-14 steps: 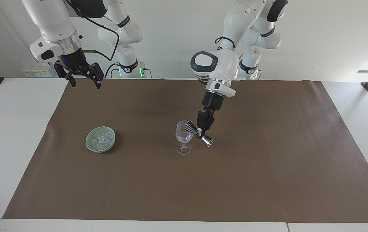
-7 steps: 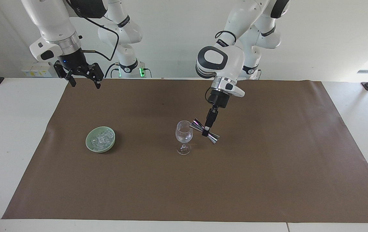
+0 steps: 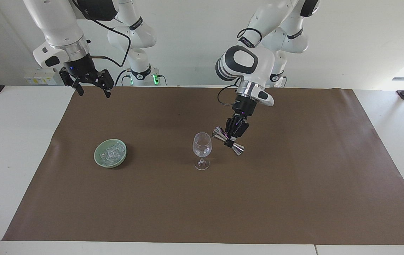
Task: Pour wine and add ice with both arms
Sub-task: 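Carry the jigger back toward its starting spot with the left gripper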
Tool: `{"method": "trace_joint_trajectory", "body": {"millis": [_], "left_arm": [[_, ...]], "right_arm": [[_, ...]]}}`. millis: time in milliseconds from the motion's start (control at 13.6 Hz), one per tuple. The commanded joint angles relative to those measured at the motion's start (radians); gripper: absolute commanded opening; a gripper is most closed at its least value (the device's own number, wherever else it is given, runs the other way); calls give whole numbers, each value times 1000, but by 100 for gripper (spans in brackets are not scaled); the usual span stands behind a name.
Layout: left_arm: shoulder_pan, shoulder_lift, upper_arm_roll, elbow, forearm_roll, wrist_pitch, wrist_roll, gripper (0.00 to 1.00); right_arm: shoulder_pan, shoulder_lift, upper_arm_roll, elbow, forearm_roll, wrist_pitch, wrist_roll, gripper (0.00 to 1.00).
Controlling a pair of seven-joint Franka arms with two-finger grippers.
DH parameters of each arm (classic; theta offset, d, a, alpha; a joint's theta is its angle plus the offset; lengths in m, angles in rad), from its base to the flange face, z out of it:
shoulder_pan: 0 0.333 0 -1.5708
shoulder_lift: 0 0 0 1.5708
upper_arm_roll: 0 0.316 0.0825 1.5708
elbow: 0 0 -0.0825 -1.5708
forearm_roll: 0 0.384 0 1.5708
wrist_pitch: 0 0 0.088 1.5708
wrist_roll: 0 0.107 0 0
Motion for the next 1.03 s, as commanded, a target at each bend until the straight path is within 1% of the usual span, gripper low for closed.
{"method": "trace_joint_trajectory", "body": {"millis": [0, 147, 221, 368, 516, 737, 884, 958], "left_arm": [[32, -30, -5, -25, -23, -43, -162, 0], [52, -33, -7, -36, -28, -51, -249, 0], [55, -44, -5, -51, -43, -62, -265, 0], [104, -70, -5, -91, -98, -112, -289, 0], [113, -75, -4, -99, -109, -117, -402, 0], [165, -82, -5, -119, -118, -129, -539, 0], [190, -110, -4, -166, -143, -164, -566, 0], [222, -125, -4, -197, -158, -201, -572, 0]], "right_arm": [[-11, -31, 5, -47, 3, 11, -33, 100], [-11, -36, 5, -52, 2, 8, -33, 100], [-11, -37, 5, -55, 2, 9, -33, 100], [-11, -37, 5, -56, 3, 9, -33, 100], [-11, -39, 5, -56, 3, 9, -33, 100], [-11, -37, 5, -56, 3, 9, -33, 100], [-11, -39, 5, -56, 3, 6, -33, 100], [-12, -39, 5, -58, 3, 4, -32, 100]]}}
